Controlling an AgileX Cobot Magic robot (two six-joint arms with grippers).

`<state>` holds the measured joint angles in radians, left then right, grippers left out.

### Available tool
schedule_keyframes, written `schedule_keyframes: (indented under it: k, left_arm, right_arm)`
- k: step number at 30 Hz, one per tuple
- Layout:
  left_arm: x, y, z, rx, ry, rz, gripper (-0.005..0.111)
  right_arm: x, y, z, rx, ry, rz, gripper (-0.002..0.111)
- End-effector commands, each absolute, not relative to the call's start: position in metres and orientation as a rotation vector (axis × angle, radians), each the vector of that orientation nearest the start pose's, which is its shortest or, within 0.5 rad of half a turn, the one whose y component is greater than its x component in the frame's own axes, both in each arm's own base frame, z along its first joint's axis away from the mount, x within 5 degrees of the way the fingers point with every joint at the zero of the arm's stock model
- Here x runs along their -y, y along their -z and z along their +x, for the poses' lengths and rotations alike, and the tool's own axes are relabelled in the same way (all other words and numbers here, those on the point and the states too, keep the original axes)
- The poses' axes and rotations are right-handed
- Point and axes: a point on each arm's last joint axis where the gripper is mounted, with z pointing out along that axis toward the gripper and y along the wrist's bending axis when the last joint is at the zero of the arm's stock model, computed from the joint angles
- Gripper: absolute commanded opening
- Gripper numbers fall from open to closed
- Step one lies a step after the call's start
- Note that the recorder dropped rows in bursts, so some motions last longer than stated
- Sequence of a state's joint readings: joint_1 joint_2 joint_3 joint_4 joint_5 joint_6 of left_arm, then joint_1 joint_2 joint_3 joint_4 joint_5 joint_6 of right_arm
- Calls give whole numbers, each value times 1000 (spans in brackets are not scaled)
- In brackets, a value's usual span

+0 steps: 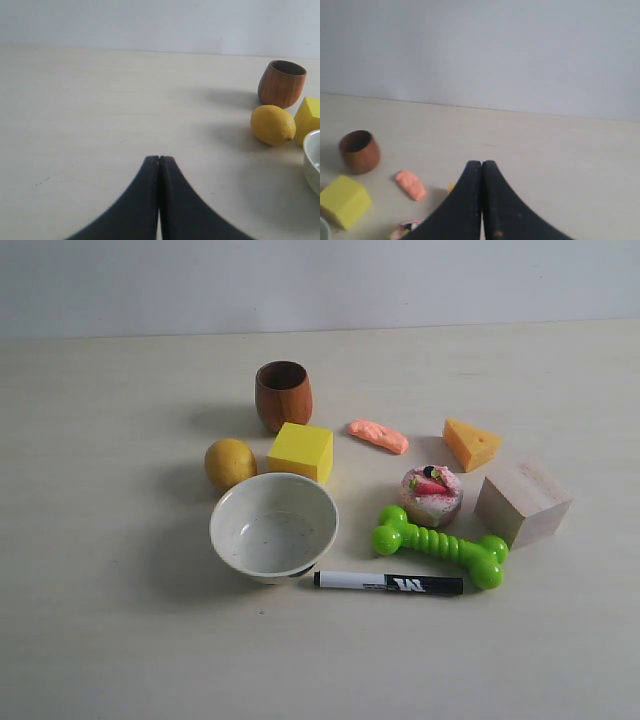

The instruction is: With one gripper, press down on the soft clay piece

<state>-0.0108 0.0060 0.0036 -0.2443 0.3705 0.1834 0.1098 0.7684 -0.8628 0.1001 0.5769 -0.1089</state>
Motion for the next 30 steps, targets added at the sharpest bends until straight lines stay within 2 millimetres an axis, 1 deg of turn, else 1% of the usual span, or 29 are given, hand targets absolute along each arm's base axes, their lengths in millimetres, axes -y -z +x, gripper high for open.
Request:
schedule_keyframes:
  k: [1, 4, 7, 14, 15, 18, 19, 23, 25, 26, 27, 29, 30]
  left_arm:
    - [8, -181, 53, -1837, 119, 25, 0]
    - [8, -181, 53, -1837, 119, 25, 0]
    - [8, -181, 53, -1837, 119, 25, 0]
    - [8, -181, 53, -1837, 119, 25, 0]
    - [8, -181, 53, -1837, 119, 25, 0]
    - [8, -181, 53, -1837, 119, 25, 0]
    - [8, -181, 53, -1837, 119, 25, 0]
    - [8, -181, 53, -1837, 119, 25, 0]
    - [8, -181, 53, -1837, 119, 25, 0]
    - [8, -181, 53, -1837, 119, 25, 0]
    - [8, -181, 53, -1837, 119, 25, 0]
    - [8, -181, 53, -1837, 119, 25, 0]
    - [8, -181, 53, -1837, 119, 25, 0]
  right_arm:
    - [3, -355, 126, -1921, 0, 16, 0]
    - [12, -334, 111, -1880, 37, 124, 0]
    - [14, -316, 103, -1853, 53, 163, 0]
    - [16, -279, 104, -1862, 60, 182, 0]
    - [16, -269, 104, -1849, 58, 196, 0]
    - [16, -255, 105, -1837, 26, 242, 0]
    - [16, -250, 102, -1835, 4, 264, 0]
    - [13, -243, 91, -1809, -8, 264, 0]
    - [11, -229, 79, -1772, -3, 254, 0]
    - [10, -224, 76, -1766, -3, 253, 0]
    - [9, -214, 71, -1755, 5, 244, 0]
    - [9, -203, 65, -1737, 16, 244, 0]
    - [9, -200, 64, -1732, 17, 246, 0]
